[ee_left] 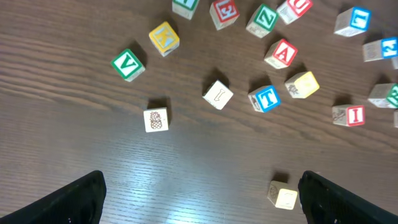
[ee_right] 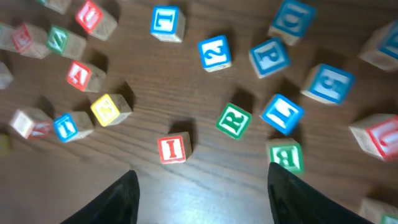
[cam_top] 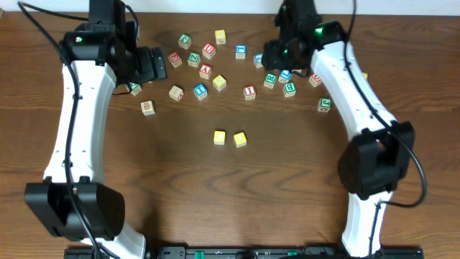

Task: Spell out CORL
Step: 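Move right gripper over the green R block and lower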

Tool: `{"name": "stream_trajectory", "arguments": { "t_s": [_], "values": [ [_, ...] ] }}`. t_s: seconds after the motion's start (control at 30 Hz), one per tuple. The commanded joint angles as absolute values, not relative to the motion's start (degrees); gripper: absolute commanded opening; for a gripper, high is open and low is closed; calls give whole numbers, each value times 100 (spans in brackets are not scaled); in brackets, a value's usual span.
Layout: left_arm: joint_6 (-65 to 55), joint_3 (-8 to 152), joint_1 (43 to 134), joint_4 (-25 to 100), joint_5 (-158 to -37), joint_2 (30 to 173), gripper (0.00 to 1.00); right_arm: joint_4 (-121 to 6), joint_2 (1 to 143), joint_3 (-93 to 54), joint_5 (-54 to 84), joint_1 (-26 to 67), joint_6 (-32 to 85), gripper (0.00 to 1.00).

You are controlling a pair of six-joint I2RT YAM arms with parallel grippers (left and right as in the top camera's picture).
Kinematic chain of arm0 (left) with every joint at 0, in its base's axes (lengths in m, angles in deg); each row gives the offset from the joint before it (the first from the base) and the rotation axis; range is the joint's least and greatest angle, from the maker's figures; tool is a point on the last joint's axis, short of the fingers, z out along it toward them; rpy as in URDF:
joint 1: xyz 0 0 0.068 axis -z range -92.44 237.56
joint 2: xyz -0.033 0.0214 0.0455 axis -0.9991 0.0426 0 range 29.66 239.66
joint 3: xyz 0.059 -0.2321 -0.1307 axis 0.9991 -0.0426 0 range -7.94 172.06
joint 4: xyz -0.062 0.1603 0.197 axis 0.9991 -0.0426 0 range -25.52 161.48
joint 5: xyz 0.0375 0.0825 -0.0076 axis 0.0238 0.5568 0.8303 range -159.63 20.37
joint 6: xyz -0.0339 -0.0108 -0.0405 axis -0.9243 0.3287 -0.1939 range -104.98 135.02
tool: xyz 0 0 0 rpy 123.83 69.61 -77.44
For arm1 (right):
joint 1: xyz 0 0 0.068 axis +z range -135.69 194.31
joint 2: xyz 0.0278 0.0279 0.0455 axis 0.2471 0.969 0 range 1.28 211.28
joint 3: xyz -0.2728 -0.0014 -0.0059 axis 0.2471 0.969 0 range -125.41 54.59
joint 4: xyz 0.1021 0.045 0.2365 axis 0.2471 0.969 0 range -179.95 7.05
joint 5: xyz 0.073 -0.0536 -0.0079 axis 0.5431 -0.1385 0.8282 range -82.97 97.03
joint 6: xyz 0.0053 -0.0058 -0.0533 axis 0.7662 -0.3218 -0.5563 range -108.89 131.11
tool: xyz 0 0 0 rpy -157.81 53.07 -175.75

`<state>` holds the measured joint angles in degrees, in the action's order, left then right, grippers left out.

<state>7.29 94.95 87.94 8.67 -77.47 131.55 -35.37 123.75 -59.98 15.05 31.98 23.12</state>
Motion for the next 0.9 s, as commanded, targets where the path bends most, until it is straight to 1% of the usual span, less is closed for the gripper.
{"name": "stream_trajectory", "arguments": {
  "t_s": [0.0,0.3,0.5,0.87],
  "values": [
    [675,9490,8774,845,-7802,13264,98,-3650,12589,-5958,1456,3316,1667,59],
    [675,9490,8774,848,-7802,13267,98,-4000,12981,-5958,1032,3349,974,61],
    [675,9490,8774,850,-7802,13267,98,-4094,13276,-5958,1041,3349,458,62],
    [675,9490,8774,845,-7802,13267,98,-4267,13709,-5958,1037,3342,257,60]
  ]
}}
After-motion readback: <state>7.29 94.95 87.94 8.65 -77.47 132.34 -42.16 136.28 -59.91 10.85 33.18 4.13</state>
